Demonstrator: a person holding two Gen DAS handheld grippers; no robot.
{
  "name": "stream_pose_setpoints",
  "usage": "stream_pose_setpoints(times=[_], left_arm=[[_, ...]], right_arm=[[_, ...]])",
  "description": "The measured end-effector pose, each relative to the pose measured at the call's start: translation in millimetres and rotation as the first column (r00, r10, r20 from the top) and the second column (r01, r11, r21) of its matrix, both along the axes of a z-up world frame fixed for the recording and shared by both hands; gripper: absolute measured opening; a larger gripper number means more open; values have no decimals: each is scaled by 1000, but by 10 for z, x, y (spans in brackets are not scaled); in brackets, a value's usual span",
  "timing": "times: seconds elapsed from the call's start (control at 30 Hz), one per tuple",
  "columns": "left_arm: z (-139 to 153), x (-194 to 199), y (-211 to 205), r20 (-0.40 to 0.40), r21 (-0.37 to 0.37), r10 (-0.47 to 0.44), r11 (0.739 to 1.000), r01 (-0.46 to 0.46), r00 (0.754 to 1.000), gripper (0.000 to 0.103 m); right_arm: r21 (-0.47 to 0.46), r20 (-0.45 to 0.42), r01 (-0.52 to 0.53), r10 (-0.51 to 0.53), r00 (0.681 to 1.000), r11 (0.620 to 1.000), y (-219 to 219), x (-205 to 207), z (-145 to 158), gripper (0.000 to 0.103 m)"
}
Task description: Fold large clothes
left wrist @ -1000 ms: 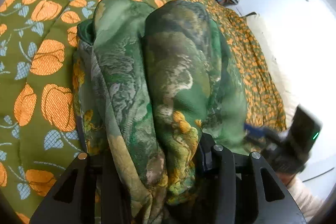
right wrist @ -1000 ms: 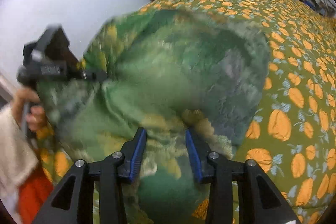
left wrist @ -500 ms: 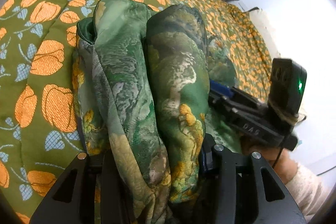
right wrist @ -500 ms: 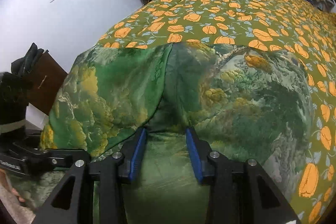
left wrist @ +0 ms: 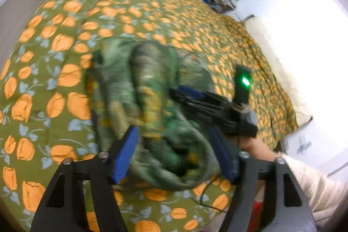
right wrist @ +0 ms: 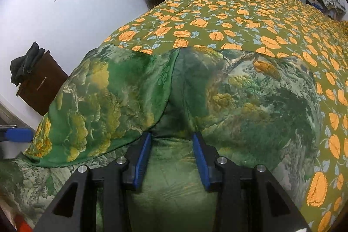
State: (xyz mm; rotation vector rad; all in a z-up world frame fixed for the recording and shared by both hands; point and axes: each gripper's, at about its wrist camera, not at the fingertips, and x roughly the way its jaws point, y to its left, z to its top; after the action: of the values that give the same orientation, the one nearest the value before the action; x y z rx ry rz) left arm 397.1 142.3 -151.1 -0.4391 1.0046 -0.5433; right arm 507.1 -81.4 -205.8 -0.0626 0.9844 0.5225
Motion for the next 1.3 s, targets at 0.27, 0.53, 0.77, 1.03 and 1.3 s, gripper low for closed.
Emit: stream_pose_setpoints(times=[0.27,0.53,0.77,1.03,1.3], left_arm=[[-558,-49,12,-89,146,26,989,-13,996,55],[-717,-33,135,-92,115,68,992,-57,993,55],[-880,-104,225,-89,33,118,993,-116,989,54],[-744,-242,88,-49,127,125,985,-118,991,54],[-685,-200,14,-29,174,107,980,-101,994,54]], right_arm=[[0,-18,-34,34,999,999,178,77,612,43],[-74,-96,-221,214,972,972,1101,336,257,43],[-61,-137,-209,199,970,976,1156,528,-189,41],[-13,-91,-202,200,976,979,1065,487,-192,39],[86,-50,-136,141,989,987,761,319,348,41]])
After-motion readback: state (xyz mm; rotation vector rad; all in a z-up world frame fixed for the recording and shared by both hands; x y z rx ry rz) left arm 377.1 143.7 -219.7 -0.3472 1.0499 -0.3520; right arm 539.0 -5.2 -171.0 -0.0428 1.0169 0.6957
